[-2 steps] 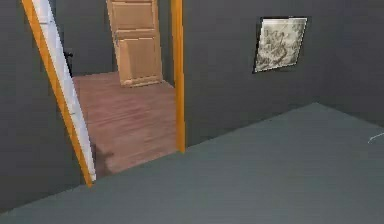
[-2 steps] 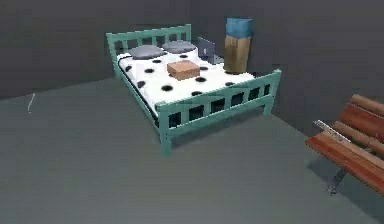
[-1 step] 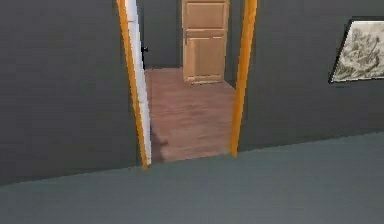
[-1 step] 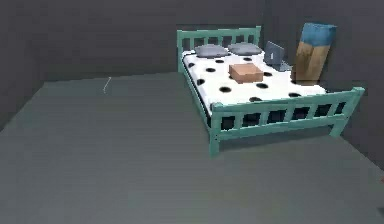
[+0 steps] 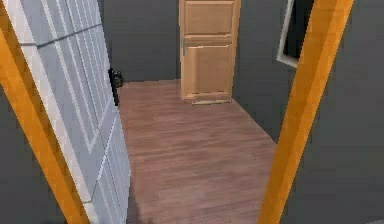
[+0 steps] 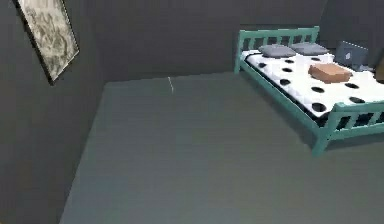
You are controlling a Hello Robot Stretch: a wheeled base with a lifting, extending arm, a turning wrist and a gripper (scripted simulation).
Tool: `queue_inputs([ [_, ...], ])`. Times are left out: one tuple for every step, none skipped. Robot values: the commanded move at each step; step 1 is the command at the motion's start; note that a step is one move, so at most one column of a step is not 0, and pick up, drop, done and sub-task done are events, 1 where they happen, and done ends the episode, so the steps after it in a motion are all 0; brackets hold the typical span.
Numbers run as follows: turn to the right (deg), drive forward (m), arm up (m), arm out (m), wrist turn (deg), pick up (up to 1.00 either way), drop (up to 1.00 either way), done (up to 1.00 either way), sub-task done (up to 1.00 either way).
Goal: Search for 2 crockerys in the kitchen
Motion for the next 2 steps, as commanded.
queue_inputs([
  [-6.0, 0.00, 0.00, 0.00, 0.0, 0.00, 0.00, 0.00, 0.00],
  [0.0, 0.50, 0.00, 0.00, 0.0, 0.00, 0.00, 0.00, 0.00],
])
